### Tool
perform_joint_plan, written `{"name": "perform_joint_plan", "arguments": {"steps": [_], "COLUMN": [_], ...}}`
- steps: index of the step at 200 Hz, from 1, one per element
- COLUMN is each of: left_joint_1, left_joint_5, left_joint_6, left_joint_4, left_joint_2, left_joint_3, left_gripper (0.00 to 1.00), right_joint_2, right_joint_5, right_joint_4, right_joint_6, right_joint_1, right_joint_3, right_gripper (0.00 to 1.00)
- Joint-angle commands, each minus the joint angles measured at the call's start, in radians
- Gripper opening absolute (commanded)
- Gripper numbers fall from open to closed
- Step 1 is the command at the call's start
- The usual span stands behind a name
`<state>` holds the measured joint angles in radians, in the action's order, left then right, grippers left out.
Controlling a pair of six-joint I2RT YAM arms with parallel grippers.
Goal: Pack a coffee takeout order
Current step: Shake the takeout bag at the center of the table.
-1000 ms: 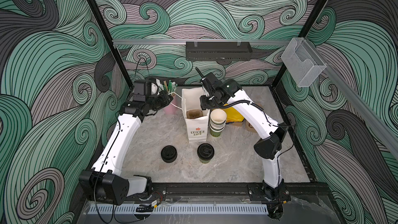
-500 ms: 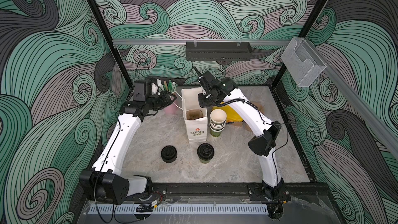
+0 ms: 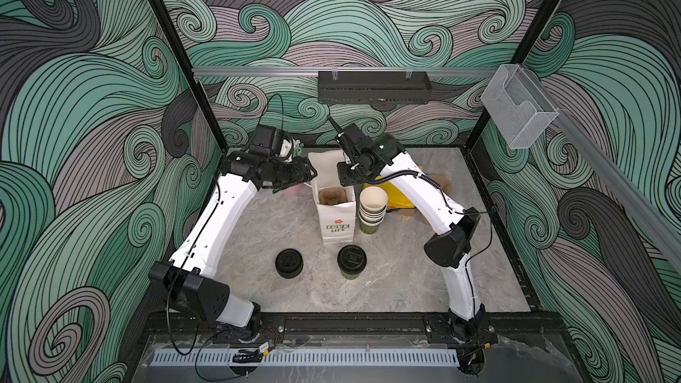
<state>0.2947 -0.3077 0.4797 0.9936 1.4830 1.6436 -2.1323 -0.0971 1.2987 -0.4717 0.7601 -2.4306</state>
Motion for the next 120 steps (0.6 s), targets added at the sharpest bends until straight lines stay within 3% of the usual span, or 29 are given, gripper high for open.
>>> {"name": "perform_joint_plan", "arguments": {"steps": [1, 80, 120], "left_joint_1": [0.014, 0.015, 0.015], "left_joint_5": [0.034, -0.008, 0.000], "left_joint_6": [0.001, 0.040, 0.050], "left_joint_4": [0.078, -0.076, -0.100], "left_joint_2": [0.031, 0.069, 0.076], "left_joint_3": [0.017, -0.014, -0.036], "left_gripper": [0.68, 0.26, 0.12], "right_joint_2": [0.005, 0.008, 0.017], "right_joint_5": [-0.009, -0.013, 0.005], "right_joint_4": [0.029, 0.028, 0.009], "right_joint_6": [-0.022, -0.058, -0.065], "right_joint_1": [0.007, 0.008, 0.009], "right_joint_3": [-0.011, -0.007, 0.025], "right_gripper": [0.12, 0.05, 0.00]}}
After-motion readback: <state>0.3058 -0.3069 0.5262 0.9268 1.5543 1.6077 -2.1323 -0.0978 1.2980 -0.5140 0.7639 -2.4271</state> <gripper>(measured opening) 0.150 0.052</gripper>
